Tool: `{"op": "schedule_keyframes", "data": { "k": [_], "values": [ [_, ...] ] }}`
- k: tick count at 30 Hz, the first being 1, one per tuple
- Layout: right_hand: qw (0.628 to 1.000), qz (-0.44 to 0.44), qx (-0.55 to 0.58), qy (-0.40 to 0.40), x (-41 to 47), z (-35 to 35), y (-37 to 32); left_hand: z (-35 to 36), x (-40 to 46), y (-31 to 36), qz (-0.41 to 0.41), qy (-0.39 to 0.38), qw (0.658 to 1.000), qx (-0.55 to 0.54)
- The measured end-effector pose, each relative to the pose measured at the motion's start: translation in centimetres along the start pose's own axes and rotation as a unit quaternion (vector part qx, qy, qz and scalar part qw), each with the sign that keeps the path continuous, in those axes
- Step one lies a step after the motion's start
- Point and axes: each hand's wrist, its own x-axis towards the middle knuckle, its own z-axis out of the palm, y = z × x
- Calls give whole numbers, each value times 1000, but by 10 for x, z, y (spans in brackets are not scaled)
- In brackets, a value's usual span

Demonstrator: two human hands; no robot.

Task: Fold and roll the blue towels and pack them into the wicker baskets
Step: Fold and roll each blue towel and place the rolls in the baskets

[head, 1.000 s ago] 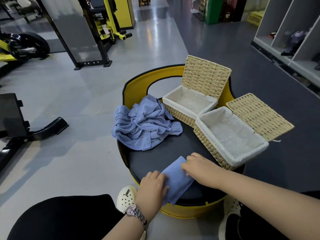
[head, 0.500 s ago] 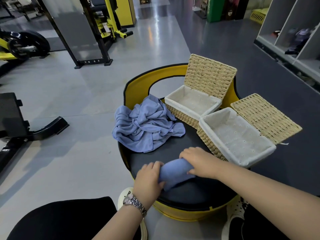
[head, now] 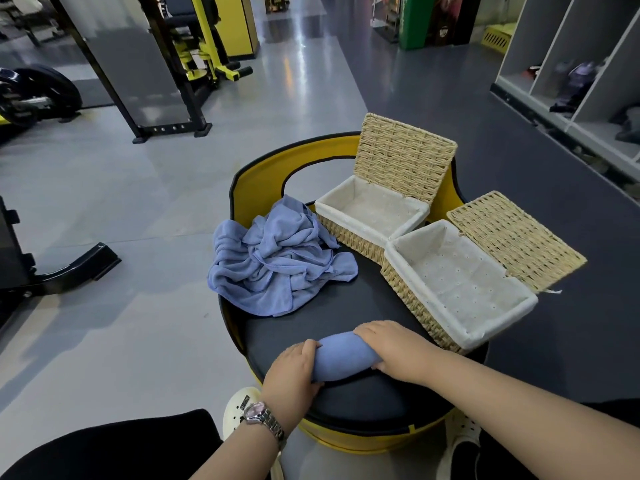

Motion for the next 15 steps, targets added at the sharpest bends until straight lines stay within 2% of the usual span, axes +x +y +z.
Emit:
{"op": "schedule_keyframes", "data": {
  "k": [5, 10, 15],
  "values": [
    [1000, 8, 17, 0, -1, -27, 6, -20, 13, 13, -12, -21, 1000, 20],
    [992, 98, 77, 31, -43, -94, 52, -52, 55, 74, 70, 31, 997, -16],
    [981, 176, 50, 66, -62, -151, 127, -74, 132, 145, 124, 33, 992, -14]
  ]
}}
